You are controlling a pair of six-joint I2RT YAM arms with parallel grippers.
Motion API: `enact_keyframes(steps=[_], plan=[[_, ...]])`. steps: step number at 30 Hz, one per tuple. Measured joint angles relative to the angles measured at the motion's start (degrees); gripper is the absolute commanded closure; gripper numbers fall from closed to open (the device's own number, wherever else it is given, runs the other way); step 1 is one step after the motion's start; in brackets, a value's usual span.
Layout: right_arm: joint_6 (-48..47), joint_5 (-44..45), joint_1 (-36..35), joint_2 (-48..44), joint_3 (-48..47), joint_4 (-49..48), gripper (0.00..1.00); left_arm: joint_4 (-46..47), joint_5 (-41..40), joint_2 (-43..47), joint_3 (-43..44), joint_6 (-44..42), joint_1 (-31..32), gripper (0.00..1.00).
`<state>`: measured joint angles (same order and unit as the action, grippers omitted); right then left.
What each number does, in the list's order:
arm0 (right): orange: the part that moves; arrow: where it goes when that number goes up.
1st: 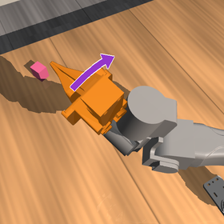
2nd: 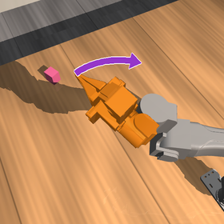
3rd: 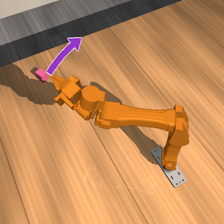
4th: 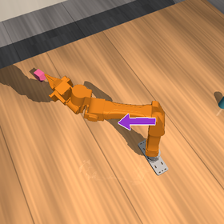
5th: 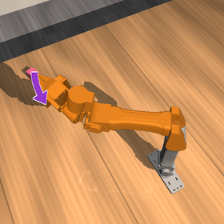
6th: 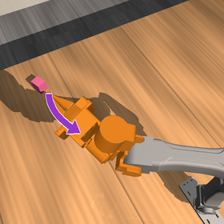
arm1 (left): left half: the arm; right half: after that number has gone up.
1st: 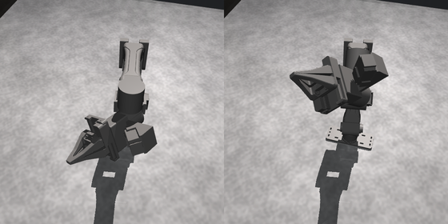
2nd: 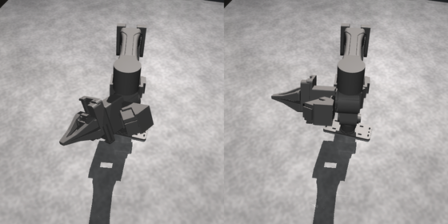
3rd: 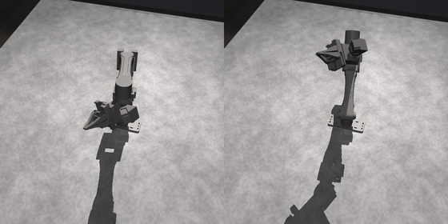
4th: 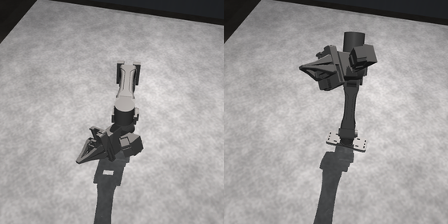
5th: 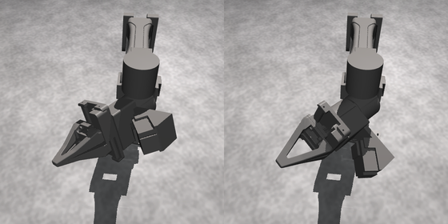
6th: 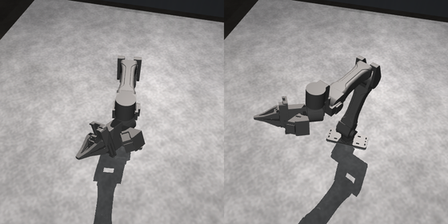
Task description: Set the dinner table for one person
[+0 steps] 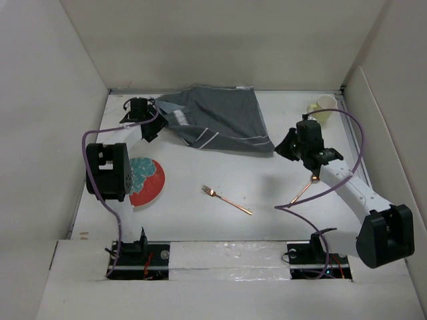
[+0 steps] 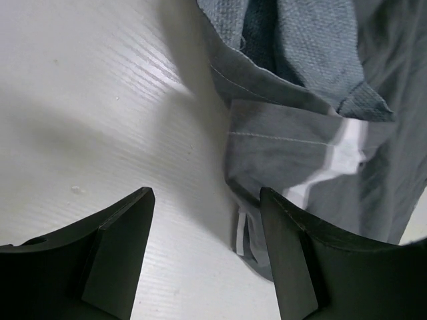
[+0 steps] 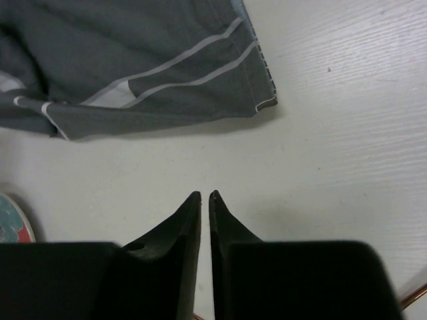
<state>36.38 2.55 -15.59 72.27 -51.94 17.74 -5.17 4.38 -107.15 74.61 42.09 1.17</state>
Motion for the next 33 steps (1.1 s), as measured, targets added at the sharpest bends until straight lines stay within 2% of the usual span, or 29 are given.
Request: enact_keyframes(steps=[2,8,10,13,14,20,24,29,33], plan=[[1.9,-1.7,0.0,-1.6,1.2,-0.4,0.59,-0.1,1.2,-2.7,1.5,0.5,-0.2,0.39],[8.0,-5.0,-0.2,-3.8,3.2,-2.0,0.4,2.3,3.4,-6.6,3.9,3.3,-0.3,0.5],[10.6,-5.6,-0.2,-3.6,3.6,-2.7,0.38,4.1,3.7,-6.7,3.9,4.5,-0.3,0.51],[15.3,-5.5,-0.2,-2.0,3.8,-3.7,0.37,7.2,4.1,-6.7,3.8,5.9,-0.3,0.59],[16.7,-5.3,-0.2,-1.2,3.8,-3.9,0.37,8.1,4.2,-6.7,3.8,6.3,-0.3,0.65],[28.4,-2.7,-0.6,8.0,1.0,-4.0,0.36,12.3,4.1,-6.7,2.4,7.7,-0.3,0.75],[34.5,-1.5,-0.6,13.1,-2.4,-4.1,0.37,13.1,4.0,-6.7,2.4,8.0,-0.3,0.75],[39.9,-0.5,-0.6,17.6,-3.3,-4.3,0.38,13.0,3.0,-6.7,2.4,7.9,-0.3,0.63],[42.1,-0.6,-0.3,19.7,-3.1,-4.7,0.39,13.0,2.1,-6.7,2.4,7.8,-0.3,0.64]])
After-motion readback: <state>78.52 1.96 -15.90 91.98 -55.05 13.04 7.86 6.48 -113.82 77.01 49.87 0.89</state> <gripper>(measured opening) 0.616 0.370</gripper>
